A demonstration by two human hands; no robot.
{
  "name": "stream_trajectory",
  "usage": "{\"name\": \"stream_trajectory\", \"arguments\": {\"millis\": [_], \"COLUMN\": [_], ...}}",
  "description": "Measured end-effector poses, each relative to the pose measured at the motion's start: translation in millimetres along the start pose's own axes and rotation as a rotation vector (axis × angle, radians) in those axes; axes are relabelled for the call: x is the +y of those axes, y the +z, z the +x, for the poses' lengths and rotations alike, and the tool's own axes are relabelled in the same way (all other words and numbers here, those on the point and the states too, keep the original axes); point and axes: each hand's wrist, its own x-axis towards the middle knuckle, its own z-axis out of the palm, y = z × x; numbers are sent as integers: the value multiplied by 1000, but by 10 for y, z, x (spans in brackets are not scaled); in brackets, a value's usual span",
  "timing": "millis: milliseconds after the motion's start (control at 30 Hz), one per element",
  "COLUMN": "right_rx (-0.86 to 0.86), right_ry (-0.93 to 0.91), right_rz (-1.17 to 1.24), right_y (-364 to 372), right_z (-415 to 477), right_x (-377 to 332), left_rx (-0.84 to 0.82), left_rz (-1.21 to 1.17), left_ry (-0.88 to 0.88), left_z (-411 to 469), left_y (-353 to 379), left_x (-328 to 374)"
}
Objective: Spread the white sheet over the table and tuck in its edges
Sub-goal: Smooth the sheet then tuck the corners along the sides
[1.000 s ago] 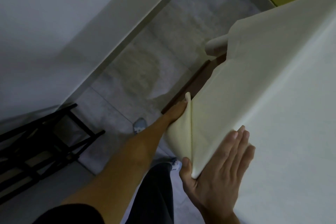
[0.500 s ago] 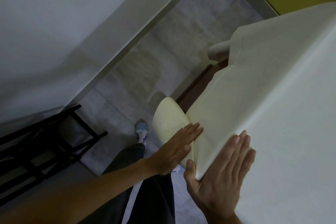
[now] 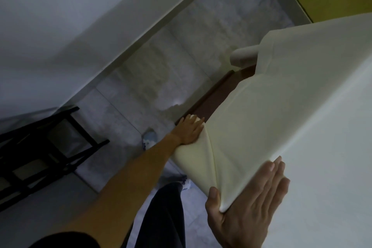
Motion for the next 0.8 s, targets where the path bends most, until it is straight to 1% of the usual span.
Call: {"name": "stream_trajectory", "arguments": {"millis": [100, 167, 233, 300, 333, 367, 467, 533, 633, 733, 800], "right_rx": [-14, -16, -17, -20, -23, -25, -22, -31, -36, -18, 0], "right_ry": [-5, -4, -4, -4, -3, -3, 12, 28, 2, 14, 34], "right_rz": [-17, -16, -17, -29, -33, -33, -27, -35, -47, -17, -2], "right_y": [-19, -29, -30, -39, -43, -47, -43, -43, -38, -35, -27], "right_z": [12, 8, 6, 13, 14, 11, 4, 8, 13, 3, 0], "right_x": [-3, -10, -12, -17, -23, -29, -57, -70, -44, -43, -56], "left_rx": [82, 129, 171, 248, 282, 292, 266, 264, 300, 388, 387], "left_rz": [-63, -190, -269, -187, -141, -112, -135, -200, -234, -222, -211], "left_ry": [2, 57, 257, 534, 621, 657, 665, 675, 691, 696, 725], "left_z": [-95, -343, -760, -1226, -1436, -1628, -1964, -1950, -1693, -1408, -1210], "left_y": [-144, -309, -445, -458, -429, -388, -183, -29, 69, 147, 201], "left_x": [68, 294, 481, 599, 629, 666, 755, 752, 689, 536, 407]}}
